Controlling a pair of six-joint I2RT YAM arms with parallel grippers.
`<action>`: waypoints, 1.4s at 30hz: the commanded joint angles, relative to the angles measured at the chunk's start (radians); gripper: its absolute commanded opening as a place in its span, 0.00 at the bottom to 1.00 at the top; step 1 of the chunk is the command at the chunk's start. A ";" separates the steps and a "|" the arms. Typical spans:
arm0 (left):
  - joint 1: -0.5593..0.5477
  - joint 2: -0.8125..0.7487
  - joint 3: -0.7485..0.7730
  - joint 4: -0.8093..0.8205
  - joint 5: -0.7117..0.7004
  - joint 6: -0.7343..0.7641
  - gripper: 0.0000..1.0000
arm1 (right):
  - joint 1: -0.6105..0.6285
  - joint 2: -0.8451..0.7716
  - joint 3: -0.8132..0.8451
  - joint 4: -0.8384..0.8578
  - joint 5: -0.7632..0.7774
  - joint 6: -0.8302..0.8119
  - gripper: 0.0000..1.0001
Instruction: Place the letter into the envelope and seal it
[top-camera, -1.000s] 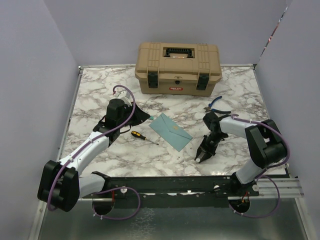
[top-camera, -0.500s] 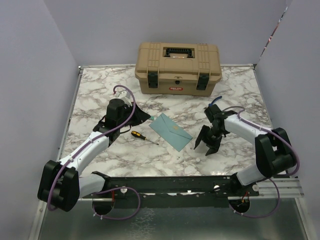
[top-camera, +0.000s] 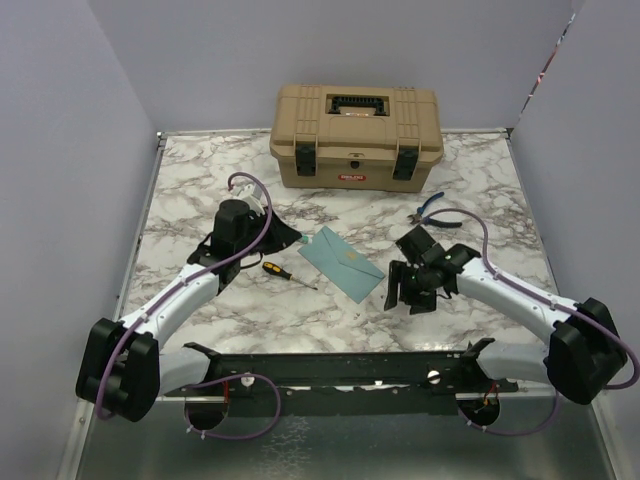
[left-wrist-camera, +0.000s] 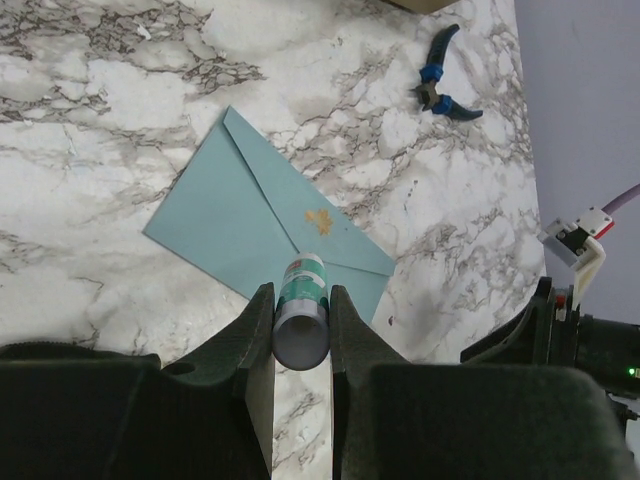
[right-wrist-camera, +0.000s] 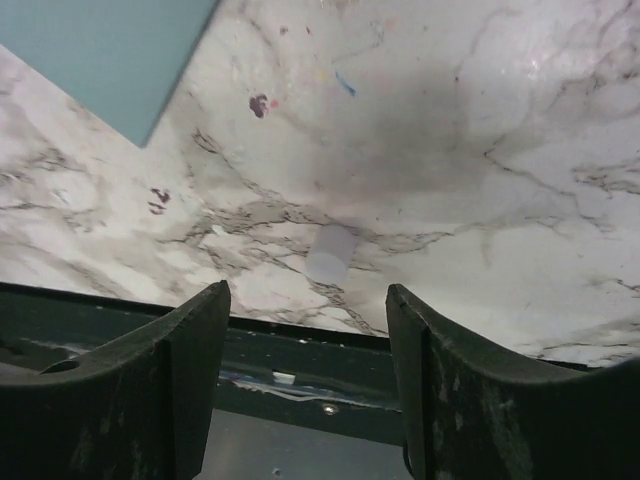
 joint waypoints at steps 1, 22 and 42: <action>0.005 0.018 -0.043 0.038 0.053 -0.002 0.00 | 0.104 -0.032 -0.048 -0.034 0.151 0.062 0.67; 0.006 0.068 -0.096 0.113 0.093 -0.043 0.00 | 0.186 0.105 -0.048 0.027 0.193 0.083 0.45; 0.006 0.087 -0.097 0.122 0.124 -0.051 0.00 | 0.191 0.132 0.000 -0.002 0.187 0.092 0.04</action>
